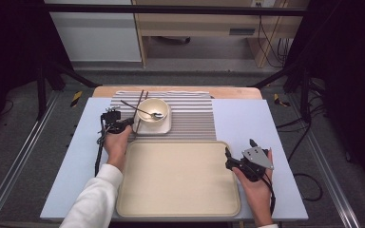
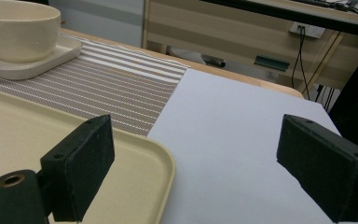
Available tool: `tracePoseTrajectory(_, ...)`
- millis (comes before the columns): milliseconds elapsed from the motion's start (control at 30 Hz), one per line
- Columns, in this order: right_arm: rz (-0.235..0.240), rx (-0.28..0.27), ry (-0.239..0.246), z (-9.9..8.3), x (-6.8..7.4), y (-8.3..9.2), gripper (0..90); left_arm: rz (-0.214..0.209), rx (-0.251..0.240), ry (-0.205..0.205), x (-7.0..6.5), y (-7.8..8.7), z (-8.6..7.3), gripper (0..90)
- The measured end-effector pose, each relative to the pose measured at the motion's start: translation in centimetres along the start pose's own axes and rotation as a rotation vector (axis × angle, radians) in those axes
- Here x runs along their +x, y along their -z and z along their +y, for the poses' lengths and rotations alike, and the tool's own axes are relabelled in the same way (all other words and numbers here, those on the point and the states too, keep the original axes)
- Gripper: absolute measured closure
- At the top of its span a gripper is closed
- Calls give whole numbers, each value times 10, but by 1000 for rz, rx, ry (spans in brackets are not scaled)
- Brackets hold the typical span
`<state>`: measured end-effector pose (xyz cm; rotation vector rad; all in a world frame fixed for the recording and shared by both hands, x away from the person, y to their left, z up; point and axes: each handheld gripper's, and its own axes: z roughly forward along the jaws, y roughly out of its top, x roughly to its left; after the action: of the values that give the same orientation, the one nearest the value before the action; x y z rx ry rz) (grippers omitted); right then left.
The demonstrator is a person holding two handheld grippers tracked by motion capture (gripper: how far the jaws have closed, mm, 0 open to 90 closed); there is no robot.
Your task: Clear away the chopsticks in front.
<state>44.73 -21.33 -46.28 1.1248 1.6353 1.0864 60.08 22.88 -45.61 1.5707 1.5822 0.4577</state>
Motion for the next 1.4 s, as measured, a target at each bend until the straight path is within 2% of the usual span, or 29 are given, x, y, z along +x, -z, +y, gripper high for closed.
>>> tracePoseTrajectory(467,12,0,-2,0,-1,0,65,24,-10,-5,9,29,-1,858)
tracePoseTrajectory(567,17,-2,-1,0,0,0,62,39,-12,-35,9,35,-3,858)
tracePoseTrajectory(800,21,3,2,0,0,-1,56,41,-15,-30,13,52,-14,858)
tracePoseTrajectory(900,25,-2,1,0,1,0,54,56,-20,-48,16,60,-20,858)
tracePoseTrajectory(1067,29,-3,-2,0,1,0,52,56,-19,-19,20,73,-29,858)
tracePoseTrajectory(1400,29,-4,4,1,1,1,51,52,-33,-29,18,95,-37,858)
